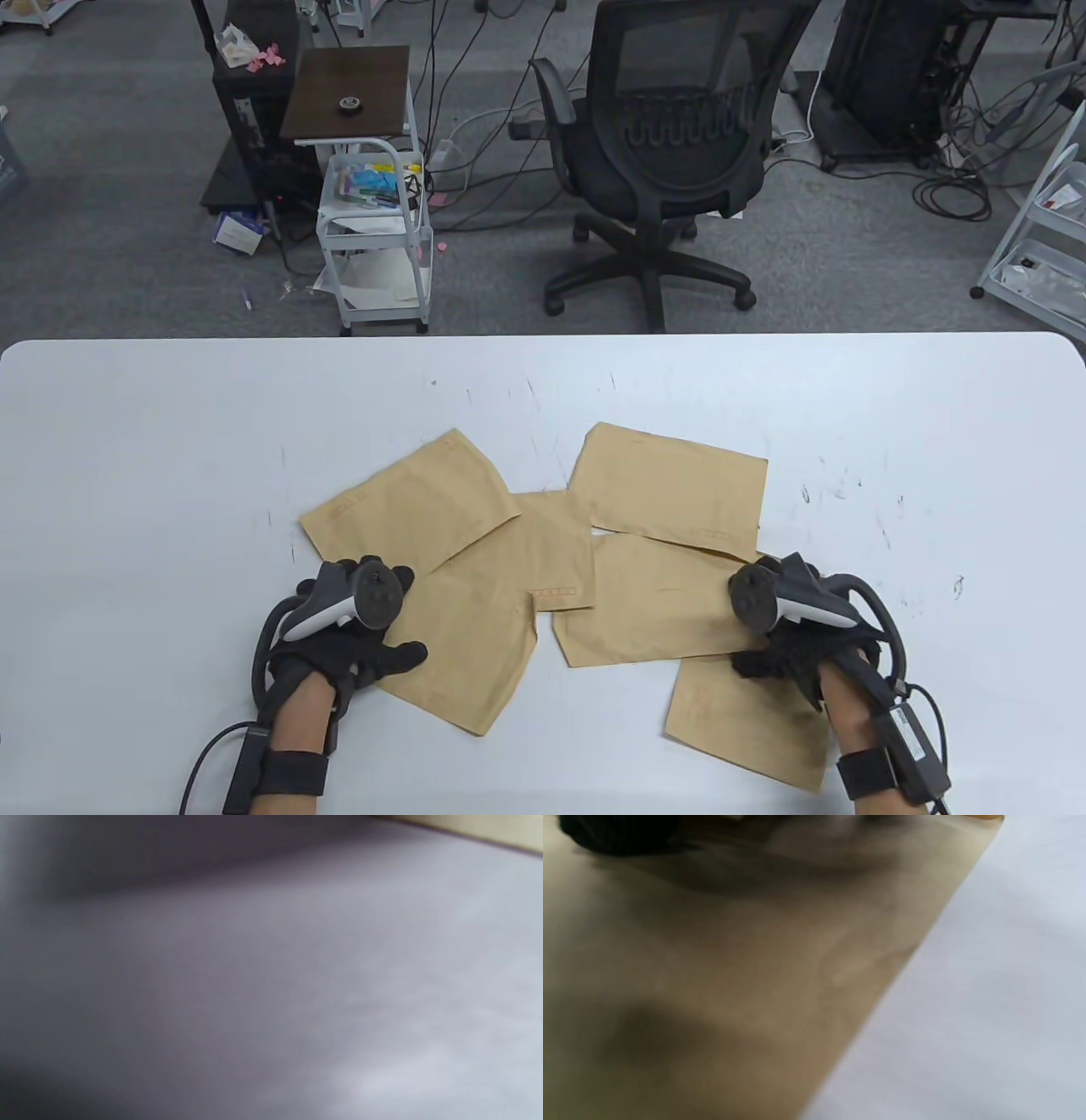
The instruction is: Push scattered envelopes inward from both sides into a neat stack
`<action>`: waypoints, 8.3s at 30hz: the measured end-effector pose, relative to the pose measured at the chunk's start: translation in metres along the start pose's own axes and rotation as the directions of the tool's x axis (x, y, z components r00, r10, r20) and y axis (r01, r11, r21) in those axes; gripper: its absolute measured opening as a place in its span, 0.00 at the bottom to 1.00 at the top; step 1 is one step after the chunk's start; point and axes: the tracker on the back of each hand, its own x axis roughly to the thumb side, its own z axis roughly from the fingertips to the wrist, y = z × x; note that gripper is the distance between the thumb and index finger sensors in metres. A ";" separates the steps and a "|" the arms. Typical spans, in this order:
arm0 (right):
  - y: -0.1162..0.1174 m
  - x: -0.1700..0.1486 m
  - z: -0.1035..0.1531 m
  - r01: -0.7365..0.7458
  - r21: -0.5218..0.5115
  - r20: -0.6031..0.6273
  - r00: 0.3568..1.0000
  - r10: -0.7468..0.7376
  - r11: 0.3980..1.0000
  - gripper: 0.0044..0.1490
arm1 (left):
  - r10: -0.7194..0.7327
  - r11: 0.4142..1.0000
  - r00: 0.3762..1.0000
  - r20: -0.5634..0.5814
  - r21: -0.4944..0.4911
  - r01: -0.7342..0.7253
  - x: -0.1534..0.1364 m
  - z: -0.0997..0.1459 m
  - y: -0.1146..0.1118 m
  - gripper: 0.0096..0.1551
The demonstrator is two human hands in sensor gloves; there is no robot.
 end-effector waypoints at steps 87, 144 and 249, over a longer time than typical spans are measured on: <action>-0.085 0.074 -0.102 0.234 -0.144 -0.108 0.962 -0.251 0.961 0.62 | -0.385 0.922 0.811 0.441 0.158 0.353 0.195 0.031 -0.031 0.68; -0.072 0.067 -0.087 0.232 -0.119 0.131 0.968 -0.216 0.965 0.62 | -0.172 0.981 0.951 0.255 -0.048 0.190 0.124 0.016 -0.010 0.64; -0.110 0.180 -0.128 -0.182 -0.004 -0.067 0.981 0.182 0.983 0.61 | -0.230 0.973 0.926 0.300 0.051 0.225 0.160 0.018 -0.019 0.49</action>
